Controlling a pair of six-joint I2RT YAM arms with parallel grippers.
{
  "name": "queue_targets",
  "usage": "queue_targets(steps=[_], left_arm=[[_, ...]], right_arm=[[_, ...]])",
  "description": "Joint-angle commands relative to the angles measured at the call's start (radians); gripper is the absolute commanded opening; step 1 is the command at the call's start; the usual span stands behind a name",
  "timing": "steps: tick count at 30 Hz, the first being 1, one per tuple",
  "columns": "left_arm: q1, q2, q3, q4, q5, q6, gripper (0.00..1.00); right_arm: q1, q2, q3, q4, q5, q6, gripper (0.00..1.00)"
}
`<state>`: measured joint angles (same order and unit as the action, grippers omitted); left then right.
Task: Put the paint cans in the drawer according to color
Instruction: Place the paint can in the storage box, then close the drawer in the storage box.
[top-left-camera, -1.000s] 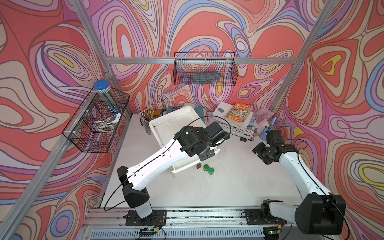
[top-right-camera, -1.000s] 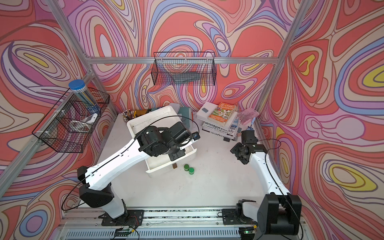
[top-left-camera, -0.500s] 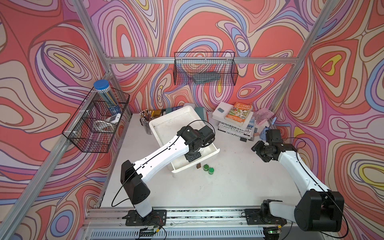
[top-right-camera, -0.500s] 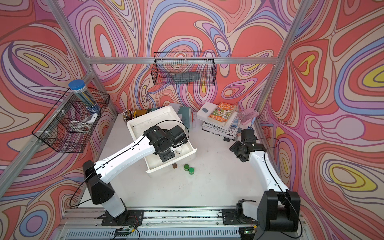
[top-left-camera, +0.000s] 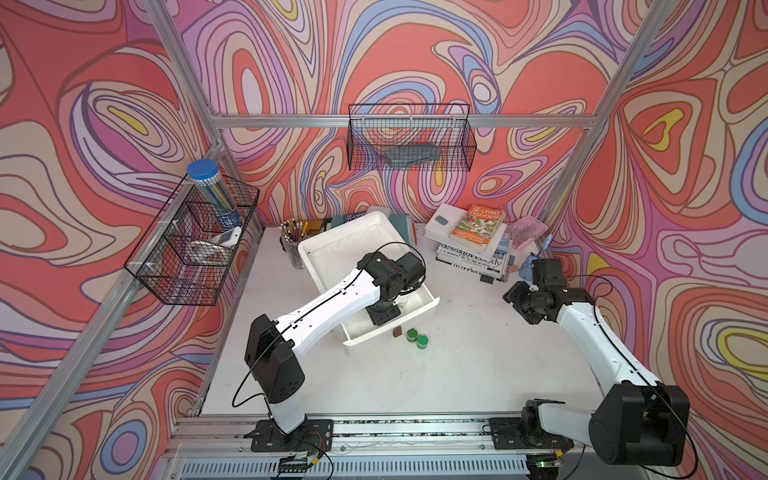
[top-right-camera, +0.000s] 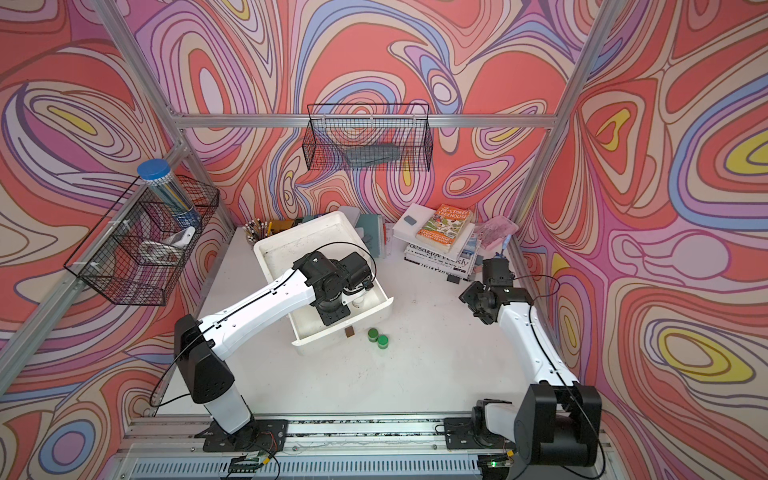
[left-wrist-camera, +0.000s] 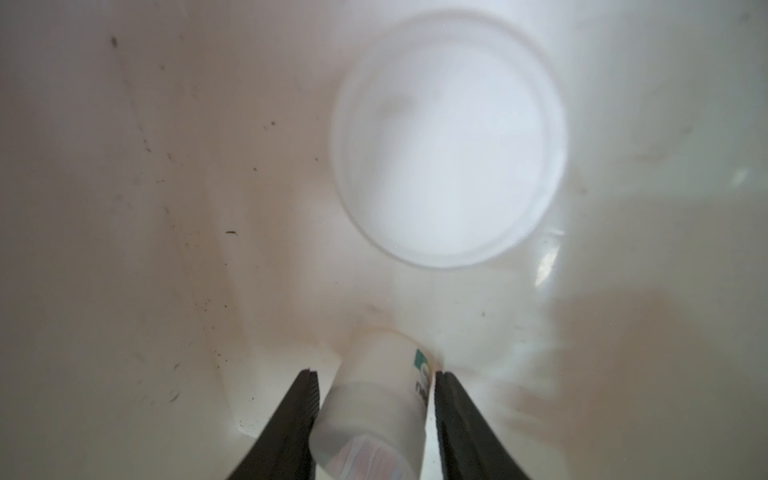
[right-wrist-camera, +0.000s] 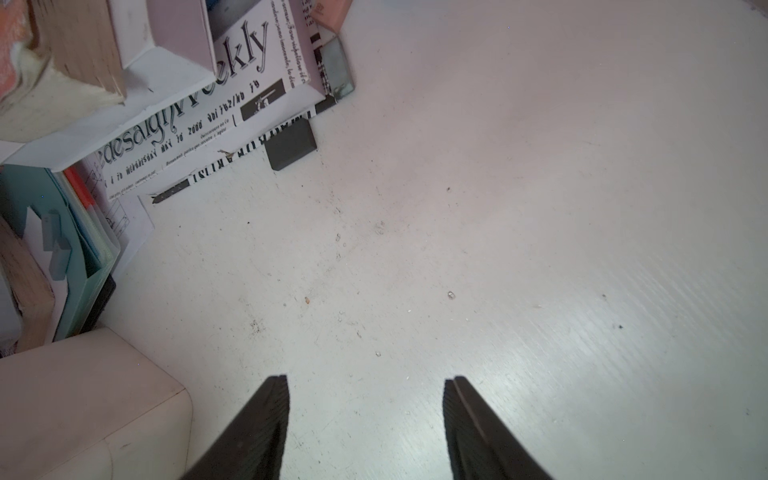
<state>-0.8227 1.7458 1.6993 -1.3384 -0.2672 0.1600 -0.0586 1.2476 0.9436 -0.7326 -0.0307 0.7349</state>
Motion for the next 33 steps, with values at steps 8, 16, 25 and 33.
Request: queue_targets(steps=[8, 16, 25, 33], left_arm=[[0.006, -0.057, 0.045, 0.049, 0.014, -0.027, 0.59], [0.005, -0.276, 0.102, 0.308, -0.099, -0.093, 0.68], [0.089, -0.483, -0.076, 0.498, -0.351, -0.3, 0.83], [0.35, -0.585, -0.167, 0.375, -0.249, -0.685, 0.76]], right_arm=[[-0.004, -0.011, 0.032, -0.018, -0.003, -0.033, 0.62], [0.134, 0.069, 0.224, -0.077, 0.034, -0.145, 0.61], [0.492, 0.245, 0.62, -0.202, 0.169, -0.255, 0.61], [0.651, 0.213, 0.736, -0.318, 0.094, -0.402, 0.61]])
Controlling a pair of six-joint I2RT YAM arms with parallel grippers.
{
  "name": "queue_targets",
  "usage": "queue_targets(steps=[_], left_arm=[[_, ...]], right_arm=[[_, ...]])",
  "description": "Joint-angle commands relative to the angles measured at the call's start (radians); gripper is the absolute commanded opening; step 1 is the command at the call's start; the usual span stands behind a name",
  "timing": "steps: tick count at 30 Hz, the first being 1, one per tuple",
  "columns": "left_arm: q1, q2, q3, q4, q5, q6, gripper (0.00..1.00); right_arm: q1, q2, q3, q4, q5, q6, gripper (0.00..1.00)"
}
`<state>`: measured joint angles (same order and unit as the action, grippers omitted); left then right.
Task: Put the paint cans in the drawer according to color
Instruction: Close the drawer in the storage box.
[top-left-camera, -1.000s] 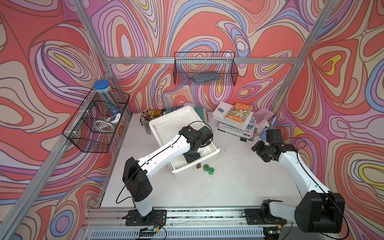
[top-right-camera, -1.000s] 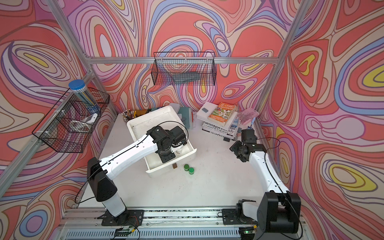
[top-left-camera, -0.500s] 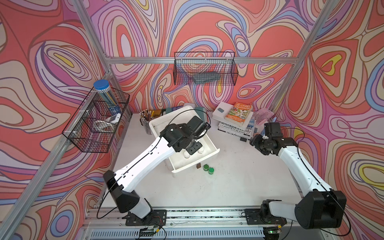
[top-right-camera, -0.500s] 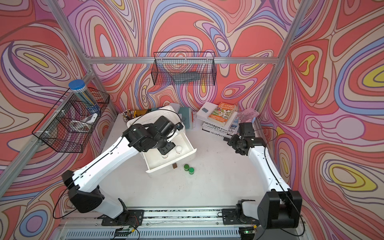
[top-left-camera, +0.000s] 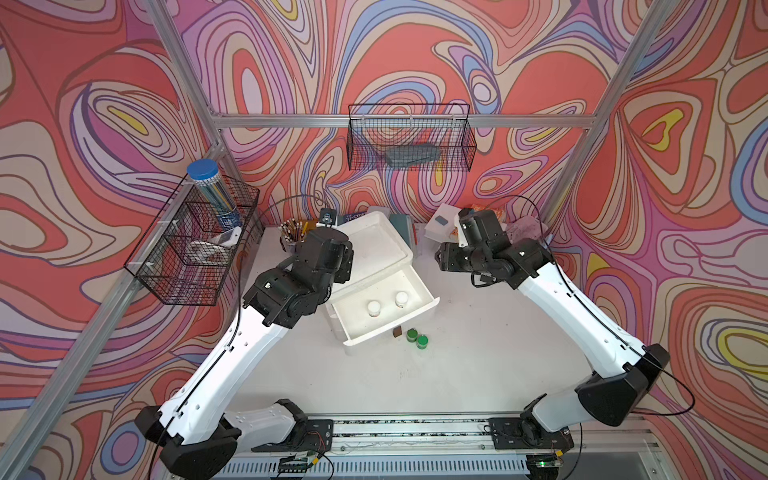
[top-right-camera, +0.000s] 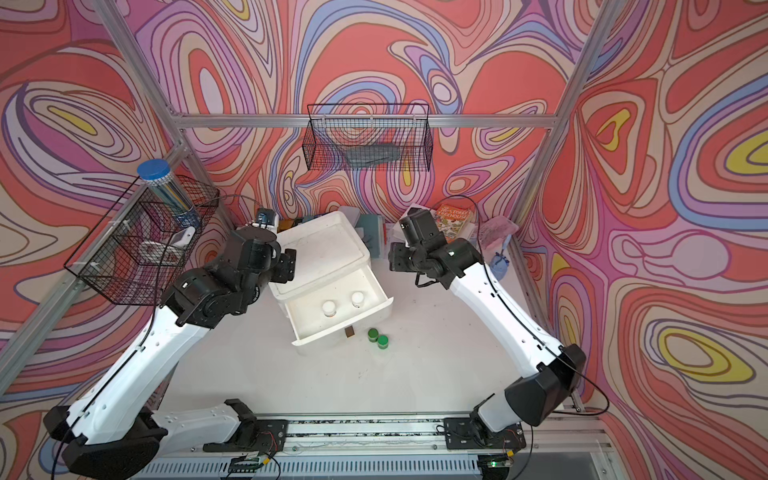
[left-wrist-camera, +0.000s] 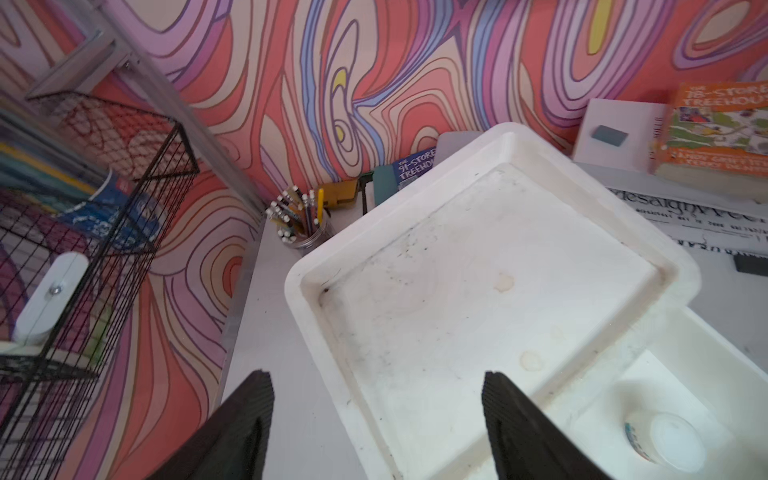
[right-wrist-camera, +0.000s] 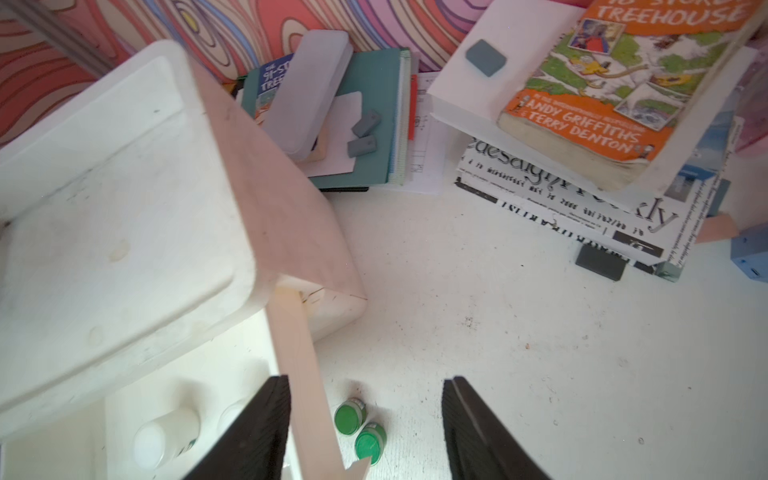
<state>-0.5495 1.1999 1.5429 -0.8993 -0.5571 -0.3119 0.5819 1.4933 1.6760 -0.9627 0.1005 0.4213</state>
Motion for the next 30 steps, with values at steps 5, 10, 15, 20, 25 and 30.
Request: queue_targets(steps=[5, 10, 15, 20, 25, 30], left_arm=[[0.211, -0.022, -0.037, -0.113, 0.166, -0.378, 0.77], [0.232, 0.095, 0.034, -0.233, 0.175, -0.47, 0.85], [0.233, 0.161, 0.037, -0.211, 0.206, -0.474, 0.83], [0.259, 0.178, -0.013, -0.14, 0.256, -0.475, 0.73], [0.26, 0.209, -0.009, -0.151, 0.26, -0.497, 0.56], [0.26, 0.216, -0.019, -0.162, 0.27, -0.512, 0.44]], right_arm=[[0.029, -0.122, -0.069, -0.103, -0.272, -0.163, 0.61], [0.101, -0.183, -0.175, -0.078, -0.427, -0.138, 0.61], [0.231, -0.186, -0.298, -0.006, -0.387, -0.084, 0.61], [0.363, -0.203, -0.449, 0.161, -0.193, -0.018, 0.59], [0.447, -0.25, -0.614, 0.448, 0.027, 0.0, 0.58], [0.475, -0.231, -0.663, 0.599, 0.106, -0.051, 0.57]])
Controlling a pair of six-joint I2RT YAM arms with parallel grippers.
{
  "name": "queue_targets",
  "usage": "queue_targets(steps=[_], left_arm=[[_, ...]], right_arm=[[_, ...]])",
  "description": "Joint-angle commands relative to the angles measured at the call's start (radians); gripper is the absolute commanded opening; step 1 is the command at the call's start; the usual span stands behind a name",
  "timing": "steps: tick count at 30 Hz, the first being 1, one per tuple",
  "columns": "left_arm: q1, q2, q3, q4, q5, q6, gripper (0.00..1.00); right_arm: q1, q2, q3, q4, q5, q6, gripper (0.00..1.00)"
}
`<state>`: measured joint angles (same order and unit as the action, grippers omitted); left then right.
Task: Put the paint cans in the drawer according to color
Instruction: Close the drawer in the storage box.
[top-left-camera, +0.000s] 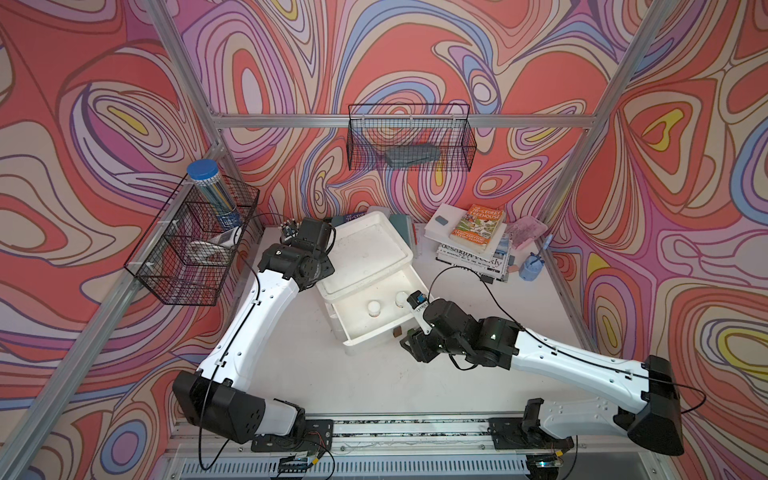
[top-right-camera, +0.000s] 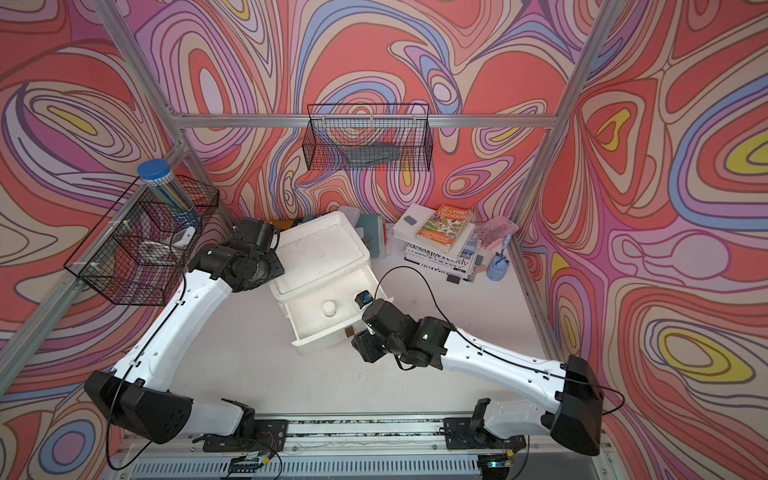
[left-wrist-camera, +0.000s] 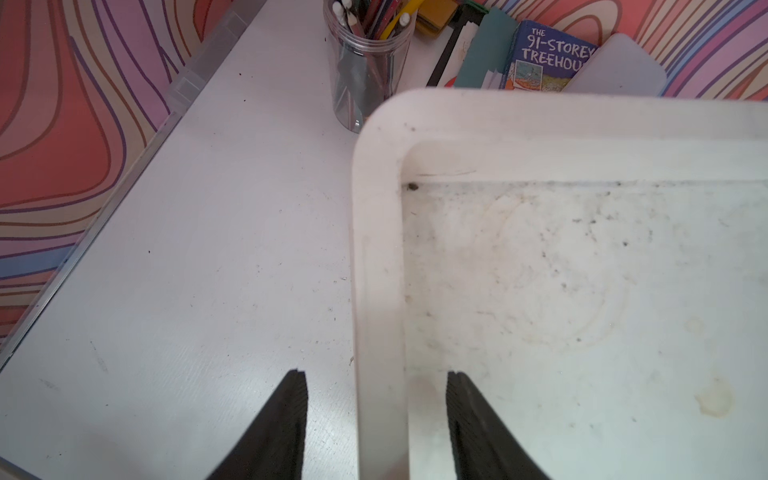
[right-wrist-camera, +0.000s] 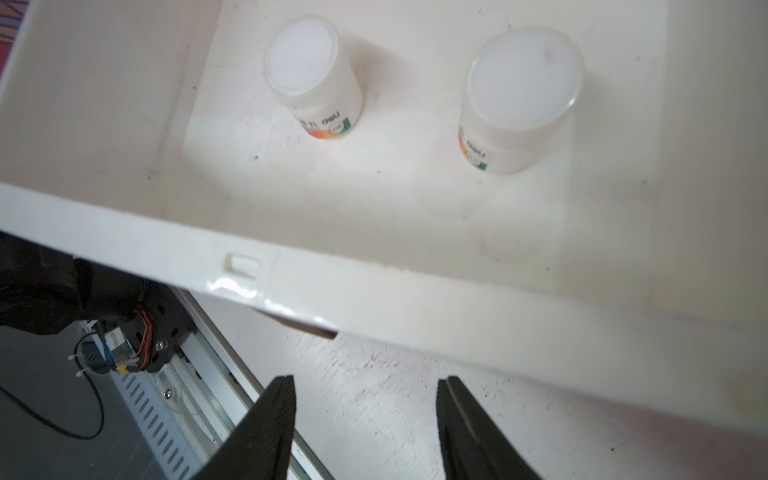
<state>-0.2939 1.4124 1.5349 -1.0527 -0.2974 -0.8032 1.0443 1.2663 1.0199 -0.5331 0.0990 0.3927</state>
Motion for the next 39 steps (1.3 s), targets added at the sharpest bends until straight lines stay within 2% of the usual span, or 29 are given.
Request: queue_targets(steps=[1, 6, 13, 23, 39], left_arm=[[0.005, 0.003, -0.015, -0.008, 0.013, -0.029, 0.42], [0.005, -0.001, -0.038, 0.002, 0.034, -0.067, 0.32], [0.005, -0.01, -0.062, 0.037, 0.056, -0.092, 0.27], [0.003, 0.0, -0.078, 0.039, 0.074, -0.114, 0.22], [-0.018, 0.003, -0.097, 0.06, 0.085, -0.159, 0.14]], right_arm=[[0.014, 0.006, -0.006, 0.183, 0.116, -0.032, 0.58], [0.019, 0.039, -0.017, 0.25, 0.162, -0.041, 0.58], [0.019, 0.094, 0.009, 0.337, 0.213, -0.061, 0.58], [0.02, 0.242, 0.099, 0.463, 0.194, -0.081, 0.58], [0.019, 0.266, 0.123, 0.587, 0.137, -0.031, 0.59]])
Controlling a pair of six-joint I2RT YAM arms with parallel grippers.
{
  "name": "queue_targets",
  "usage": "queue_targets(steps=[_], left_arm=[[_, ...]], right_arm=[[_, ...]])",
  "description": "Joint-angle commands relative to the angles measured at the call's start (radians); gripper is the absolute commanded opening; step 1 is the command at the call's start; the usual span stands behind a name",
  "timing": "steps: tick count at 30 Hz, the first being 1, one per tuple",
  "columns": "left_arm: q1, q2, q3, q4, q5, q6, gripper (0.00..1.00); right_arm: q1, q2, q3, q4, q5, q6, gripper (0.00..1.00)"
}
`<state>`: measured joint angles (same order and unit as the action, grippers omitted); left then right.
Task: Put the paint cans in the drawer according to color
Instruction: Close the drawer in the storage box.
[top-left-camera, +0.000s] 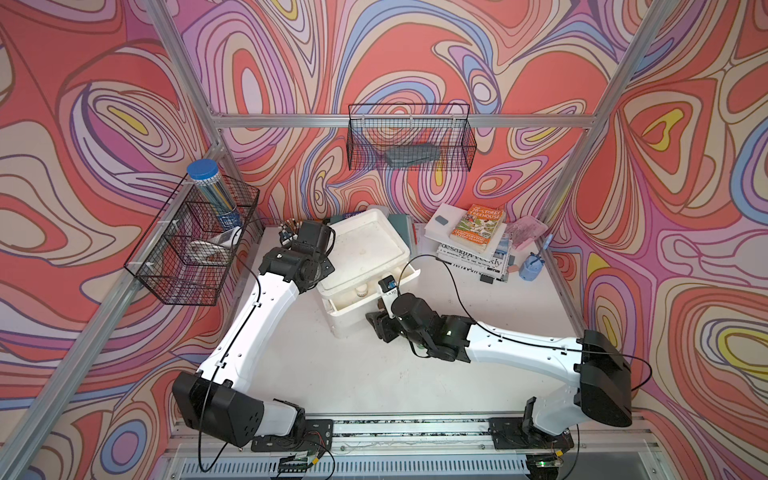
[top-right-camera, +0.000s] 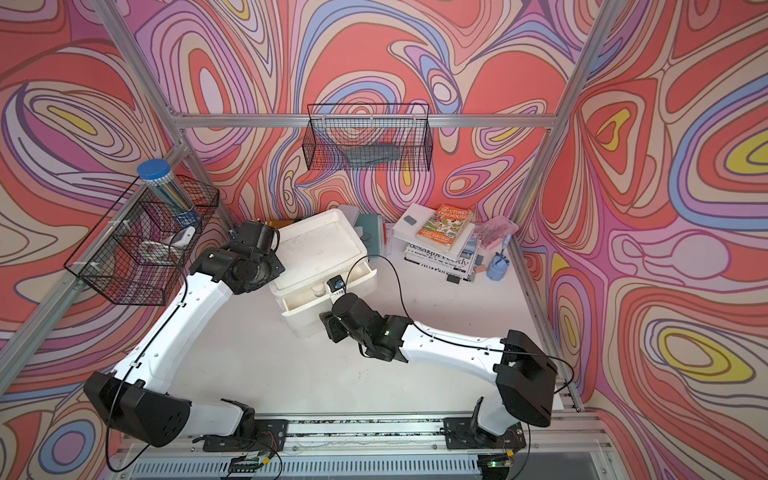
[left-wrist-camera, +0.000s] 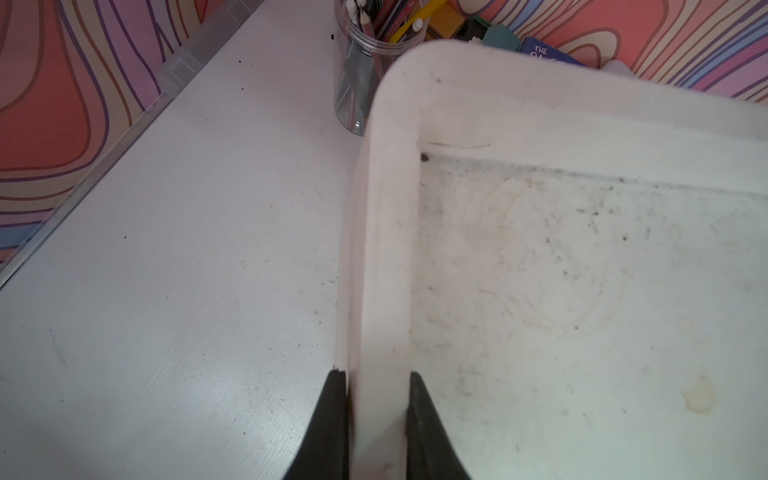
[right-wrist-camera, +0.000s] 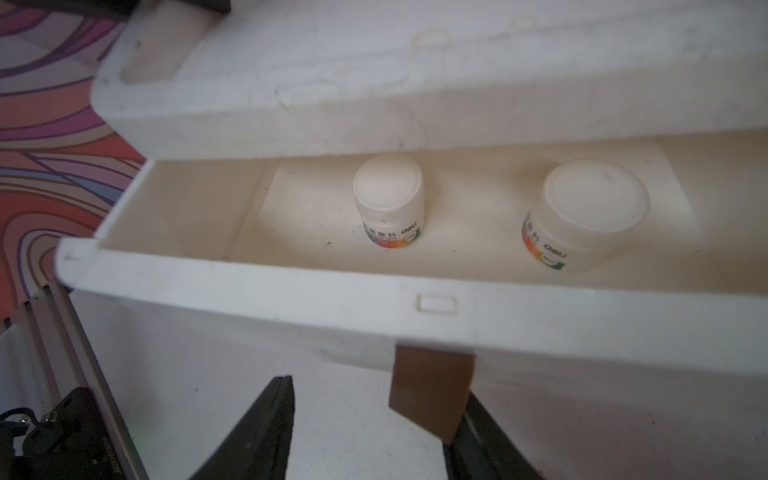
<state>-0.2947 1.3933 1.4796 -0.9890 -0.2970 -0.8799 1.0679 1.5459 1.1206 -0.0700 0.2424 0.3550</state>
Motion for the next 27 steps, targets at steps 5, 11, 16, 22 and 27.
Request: queue_targets(steps=[5, 11, 16, 22, 27], left_arm=[[-0.021, 0.016, -0.062, 0.009, 0.094, -0.101, 0.14], [-0.025, 0.009, -0.071, 0.009, 0.094, -0.109, 0.13], [-0.025, 0.0, -0.075, 0.007, 0.093, -0.113, 0.13], [-0.025, -0.013, -0.092, 0.011, 0.087, -0.138, 0.12], [-0.027, -0.023, -0.103, 0.012, 0.079, -0.185, 0.11]], right_arm=[[-0.004, 0.023, 0.032, 0.147, 0.012, 0.013, 0.59], [-0.005, 0.094, 0.066, 0.173, 0.055, -0.002, 0.59], [-0.006, 0.149, 0.109, 0.204, 0.065, -0.021, 0.59], [-0.015, 0.215, 0.16, 0.228, 0.077, -0.032, 0.6], [-0.016, 0.173, 0.119, 0.224, 0.063, -0.028, 0.63]])
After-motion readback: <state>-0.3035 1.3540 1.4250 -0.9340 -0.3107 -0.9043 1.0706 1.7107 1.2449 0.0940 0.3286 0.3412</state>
